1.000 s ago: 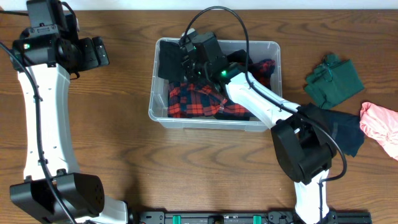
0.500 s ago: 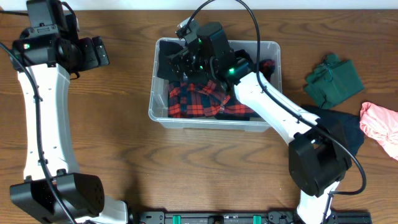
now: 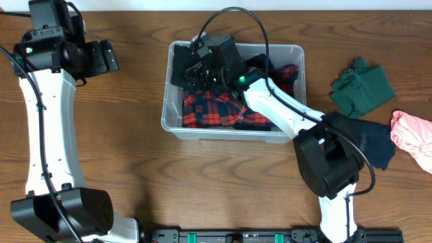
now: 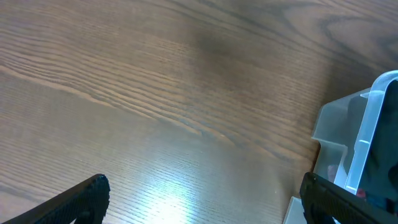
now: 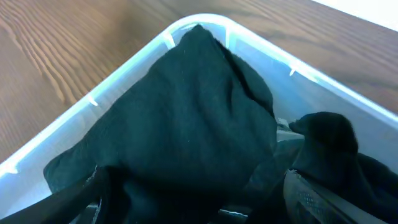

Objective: Pack container
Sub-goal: 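Lower the black garment into the bin's back-left corner and release, then move the right gripper to the dark green garment and grasp it, then lift the green garment and carry it over the bin, then lower the green garment into the bin's back-right area and release, then move the right gripper to the navy garment and grasp it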

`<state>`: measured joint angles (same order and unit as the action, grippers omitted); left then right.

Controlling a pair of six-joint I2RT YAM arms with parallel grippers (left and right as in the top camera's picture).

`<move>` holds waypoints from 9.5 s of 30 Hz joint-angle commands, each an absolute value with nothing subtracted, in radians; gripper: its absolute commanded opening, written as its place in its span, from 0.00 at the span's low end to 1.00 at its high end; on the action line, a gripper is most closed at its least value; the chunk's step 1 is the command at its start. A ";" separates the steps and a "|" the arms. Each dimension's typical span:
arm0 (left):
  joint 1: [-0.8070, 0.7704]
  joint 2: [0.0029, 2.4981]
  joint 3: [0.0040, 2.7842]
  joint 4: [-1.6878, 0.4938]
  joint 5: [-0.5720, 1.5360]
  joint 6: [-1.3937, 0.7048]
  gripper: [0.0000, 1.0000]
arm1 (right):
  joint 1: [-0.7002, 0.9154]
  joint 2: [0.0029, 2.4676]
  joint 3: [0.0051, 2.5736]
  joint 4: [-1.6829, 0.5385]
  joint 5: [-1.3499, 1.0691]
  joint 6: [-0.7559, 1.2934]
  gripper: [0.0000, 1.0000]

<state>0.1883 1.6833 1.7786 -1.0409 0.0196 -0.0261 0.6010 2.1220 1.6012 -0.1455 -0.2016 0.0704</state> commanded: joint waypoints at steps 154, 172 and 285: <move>0.191 1.679 1.791 -1.044 0.018 -0.028 0.98 | 0.023 1.696 1.021 0.055 -0.611 0.200 0.90; 0.191 1.679 1.791 -1.043 0.018 -0.028 0.98 | 0.022 1.493 1.023 -0.005 -0.633 0.163 0.99; 0.191 1.679 1.791 -1.044 0.018 -0.028 0.98 | -0.399 1.375 0.632 -0.518 0.176 0.941 0.99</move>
